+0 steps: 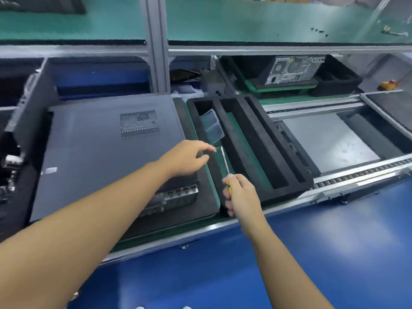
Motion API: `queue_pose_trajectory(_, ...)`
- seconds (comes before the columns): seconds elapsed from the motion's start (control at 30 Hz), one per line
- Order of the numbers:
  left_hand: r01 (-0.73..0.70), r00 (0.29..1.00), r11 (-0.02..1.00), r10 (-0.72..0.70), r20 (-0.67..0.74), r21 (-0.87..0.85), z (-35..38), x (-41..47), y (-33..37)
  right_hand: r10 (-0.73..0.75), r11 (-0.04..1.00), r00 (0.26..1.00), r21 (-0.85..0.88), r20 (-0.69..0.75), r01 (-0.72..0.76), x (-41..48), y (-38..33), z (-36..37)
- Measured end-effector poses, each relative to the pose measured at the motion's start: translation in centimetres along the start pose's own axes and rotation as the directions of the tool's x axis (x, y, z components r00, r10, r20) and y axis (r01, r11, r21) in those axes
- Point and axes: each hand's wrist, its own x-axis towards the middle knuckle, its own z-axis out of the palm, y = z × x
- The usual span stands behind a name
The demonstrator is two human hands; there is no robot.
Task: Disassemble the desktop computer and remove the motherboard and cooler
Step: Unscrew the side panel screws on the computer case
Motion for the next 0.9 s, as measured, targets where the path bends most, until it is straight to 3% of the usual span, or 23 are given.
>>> queue_pose_trajectory(0.1, -0.003, 0.999, 0.981, -0.007, 0.050, 0.193, -3.1, -5.5, -3.7, -0.023, 0.999, 0.992, 0.039, 0.127, 0.018, -1.6, -1.2, 4.5)
queue_pose_trajectory(0.17, 0.035, 0.995, 0.973, -0.054, 0.079, 0.229, -4.4, -8.2, -5.8, -0.017, 0.997, 0.982, 0.076, 0.186, 0.003, -2.3, -1.7, 6.4)
queue_pose_trajectory(0.4, 0.186, 0.982, 0.983, -0.186, 0.027, -0.009, -9.0, -18.9, -12.9, -0.011, 0.996, 0.926, 0.084, 0.378, -0.023, -8.1, -0.9, 14.4)
queue_pose_trajectory(0.47, 0.189, 0.982, 0.980, -0.187, 0.038, -0.067, -9.2, -21.2, -14.1, -0.021, 0.999, 0.919, 0.033, 0.395, 0.009, -10.3, 0.3, 16.4)
queue_pose_trajectory(0.57, 0.097, 0.994, 0.995, -0.096, 0.052, -0.007, -8.1, -23.9, -15.5, 0.016, 0.999, 0.926, -0.034, 0.378, -0.004, -13.2, 2.5, 19.3)
queue_pose_trajectory(0.7, -0.060, 0.990, 0.987, 0.078, -0.114, 0.147, -6.1, -25.3, -16.0, 0.065, 0.998, 0.950, -0.044, 0.305, -0.054, -15.7, 4.5, 22.1)
queue_pose_trajectory(0.9, -0.013, 0.921, 0.992, 0.062, -0.383, 0.129, -4.1, -25.0, -16.1, 0.045, 0.998, 0.975, -0.057, 0.218, -0.033, -16.8, 4.6, 23.7)
